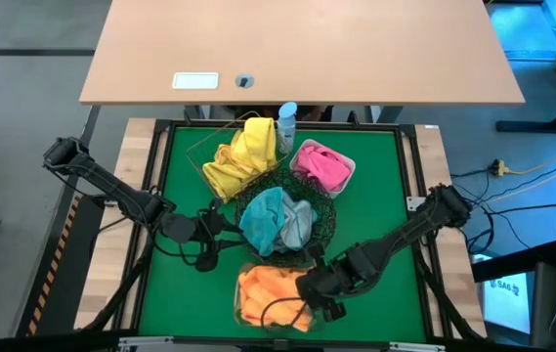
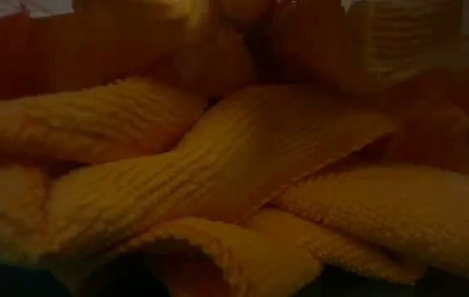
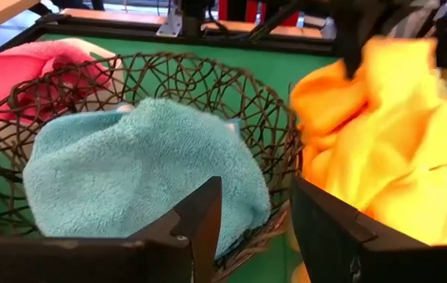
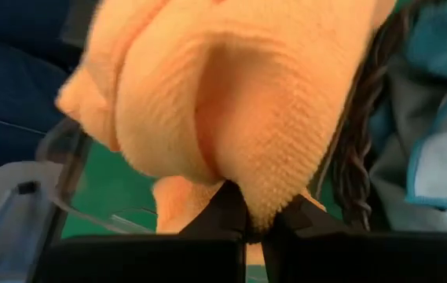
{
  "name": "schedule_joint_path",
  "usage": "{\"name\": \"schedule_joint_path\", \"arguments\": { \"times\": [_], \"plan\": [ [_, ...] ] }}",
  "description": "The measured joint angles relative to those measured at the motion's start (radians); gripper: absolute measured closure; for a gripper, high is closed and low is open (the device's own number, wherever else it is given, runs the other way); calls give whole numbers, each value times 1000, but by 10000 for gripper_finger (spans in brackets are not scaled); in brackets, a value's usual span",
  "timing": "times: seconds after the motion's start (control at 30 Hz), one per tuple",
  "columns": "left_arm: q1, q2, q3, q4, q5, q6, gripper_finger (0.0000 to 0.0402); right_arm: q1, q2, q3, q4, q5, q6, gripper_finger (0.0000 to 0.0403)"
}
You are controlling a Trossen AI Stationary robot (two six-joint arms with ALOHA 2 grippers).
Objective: Sort microfiber towel by color & place in baskets
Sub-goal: Put the orange microfiber towel into the transparent bin
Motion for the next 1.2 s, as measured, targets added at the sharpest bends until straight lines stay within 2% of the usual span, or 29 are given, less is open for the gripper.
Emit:
{"name": "schedule_joint_path", "arguments": {
  "times": [0.3, 0.73, 0.83, 1.07, 1.2],
  "plan": [
    [0, 0, 0, 91, 86, 0, 257, -63, -2, -51, 39, -198, -4, 388],
    [0, 0, 0, 120, 101, 0, 257, -67, -2, -53, 54, -215, -5, 383],
    [0, 0, 0, 120, 101, 1, 257, -67, -2, -53, 57, -224, -5, 358],
    [0, 0, 0, 152, 100, 1, 257, -67, -2, -53, 55, -224, -5, 263],
    [0, 0, 0, 189, 100, 2, 257, -68, -2, -53, 52, -236, -4, 233]
  ]
}}
